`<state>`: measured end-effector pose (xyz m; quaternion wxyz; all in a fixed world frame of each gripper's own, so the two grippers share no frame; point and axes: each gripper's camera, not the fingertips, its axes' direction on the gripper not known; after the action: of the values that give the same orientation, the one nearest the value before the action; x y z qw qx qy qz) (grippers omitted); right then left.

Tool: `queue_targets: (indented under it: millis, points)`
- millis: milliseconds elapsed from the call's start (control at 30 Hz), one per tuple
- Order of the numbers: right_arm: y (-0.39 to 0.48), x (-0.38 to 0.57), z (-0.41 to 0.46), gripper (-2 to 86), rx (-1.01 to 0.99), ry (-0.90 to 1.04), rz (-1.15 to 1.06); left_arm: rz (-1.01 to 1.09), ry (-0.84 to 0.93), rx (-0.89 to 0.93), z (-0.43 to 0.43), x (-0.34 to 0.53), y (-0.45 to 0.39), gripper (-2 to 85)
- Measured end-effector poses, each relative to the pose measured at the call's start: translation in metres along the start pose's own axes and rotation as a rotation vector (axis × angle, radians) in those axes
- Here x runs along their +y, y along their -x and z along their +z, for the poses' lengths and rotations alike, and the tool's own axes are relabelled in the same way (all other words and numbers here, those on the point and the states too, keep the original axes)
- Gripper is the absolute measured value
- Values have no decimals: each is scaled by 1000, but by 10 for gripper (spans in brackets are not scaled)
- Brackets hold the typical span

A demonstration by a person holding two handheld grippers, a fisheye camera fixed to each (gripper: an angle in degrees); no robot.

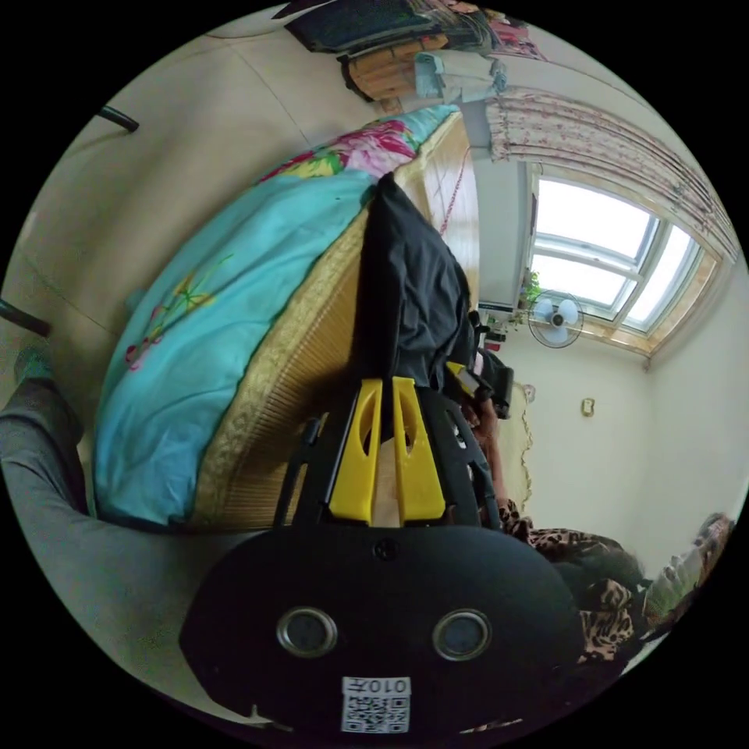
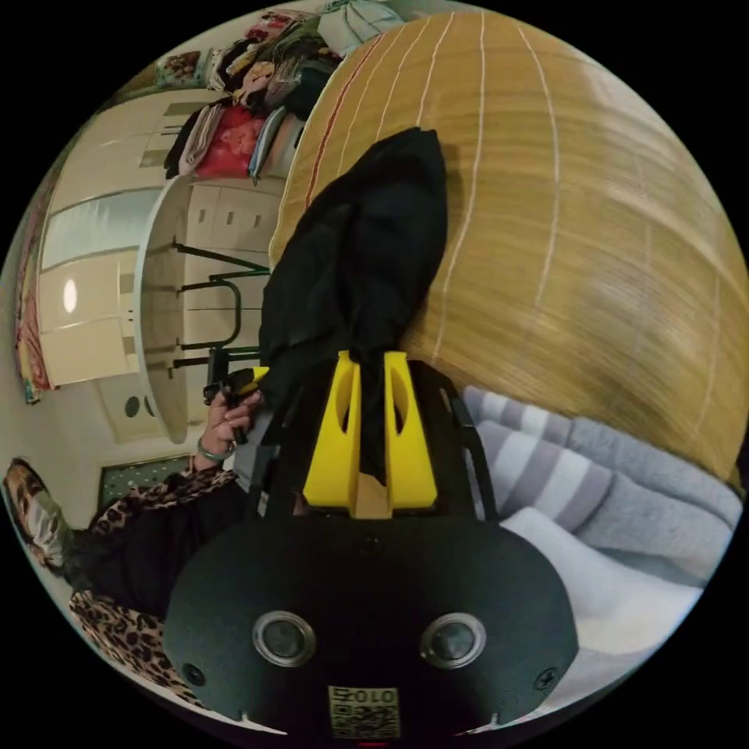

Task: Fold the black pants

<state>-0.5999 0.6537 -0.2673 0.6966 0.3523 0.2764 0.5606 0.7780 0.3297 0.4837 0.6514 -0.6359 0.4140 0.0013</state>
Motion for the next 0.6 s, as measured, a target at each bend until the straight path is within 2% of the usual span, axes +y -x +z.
queue_targets:
  millis: [167, 367, 467, 533, 600]
  points:
    - [34, 18, -7, 54, -243, -125, -86, 110, 18, 124, -29, 15, -21, 1]
    - [150, 6, -23, 52, -341, -181, -300, 387, 12, 191, -106, 43, -102, 2]
    - [238, -13, -36, 52, -431, -235, -520, 559, -58, 184, -190, 64, -154, 2]
    - [296, -23, -41, 51, -467, -264, -655, 707, -176, 157, -273, 94, -194, 3]
    - [369, -42, -40, 52, -499, -313, -789, 755, -263, 109, -337, 118, -217, 3]
